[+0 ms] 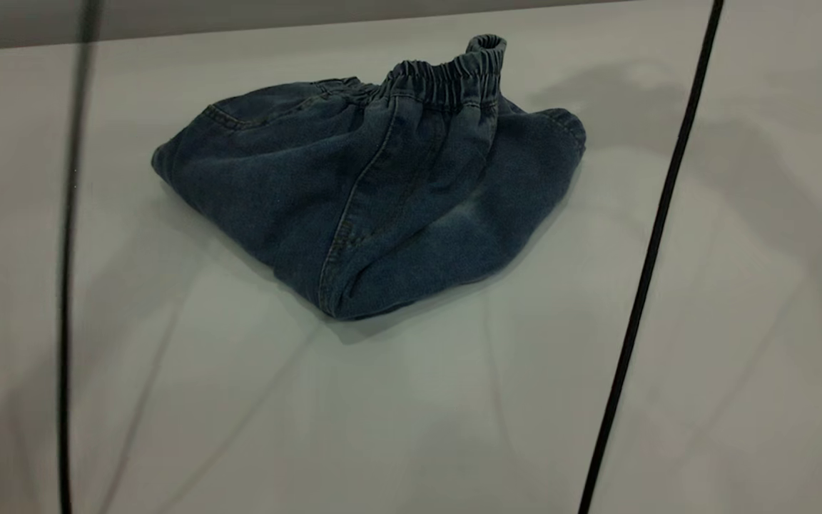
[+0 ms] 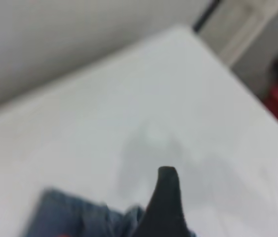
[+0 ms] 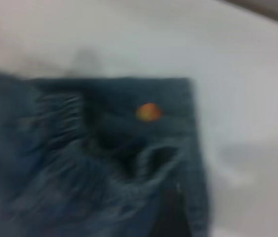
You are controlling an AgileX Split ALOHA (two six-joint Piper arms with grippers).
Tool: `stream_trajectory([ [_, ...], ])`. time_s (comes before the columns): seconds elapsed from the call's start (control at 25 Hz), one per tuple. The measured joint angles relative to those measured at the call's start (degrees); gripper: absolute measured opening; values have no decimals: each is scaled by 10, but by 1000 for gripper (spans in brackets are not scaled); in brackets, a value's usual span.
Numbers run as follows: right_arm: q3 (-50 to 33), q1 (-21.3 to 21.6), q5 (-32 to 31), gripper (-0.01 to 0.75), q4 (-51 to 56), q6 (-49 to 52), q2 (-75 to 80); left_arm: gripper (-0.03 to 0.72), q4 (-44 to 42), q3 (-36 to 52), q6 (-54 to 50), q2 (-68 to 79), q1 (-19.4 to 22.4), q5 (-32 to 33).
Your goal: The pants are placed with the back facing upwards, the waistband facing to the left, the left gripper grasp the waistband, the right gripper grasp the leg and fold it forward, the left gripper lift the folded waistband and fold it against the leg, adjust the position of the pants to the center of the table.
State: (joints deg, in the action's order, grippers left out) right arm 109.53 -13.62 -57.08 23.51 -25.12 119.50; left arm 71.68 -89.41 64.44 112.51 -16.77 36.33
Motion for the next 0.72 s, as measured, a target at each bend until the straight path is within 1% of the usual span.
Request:
stream_trajectory([
  [0.08, -1, -19, -17, 505, 33, -23, 6, 573, -15, 0, 0, -46, 14, 5],
  [0.16, -1, -46, -23, 505, 52, -31, 17, 571, -17, 0, -1, -95, 24, 10],
  [0.36, -1, -133, 2, 505, 33, -37, 57, 570, -29, 0, -6, -188, 36, 9],
  [0.48, -1, -189, 45, 505, -31, -3, 84, 570, -52, 1, -9, -218, 36, 14],
  [0.64, -1, -265, 91, 505, -173, 93, 107, 570, -83, 1, -10, -218, 36, 16],
  [0.72, 0, -295, 119, 505, -250, 146, 118, 568, -83, 1, -10, -218, 36, 22],
])
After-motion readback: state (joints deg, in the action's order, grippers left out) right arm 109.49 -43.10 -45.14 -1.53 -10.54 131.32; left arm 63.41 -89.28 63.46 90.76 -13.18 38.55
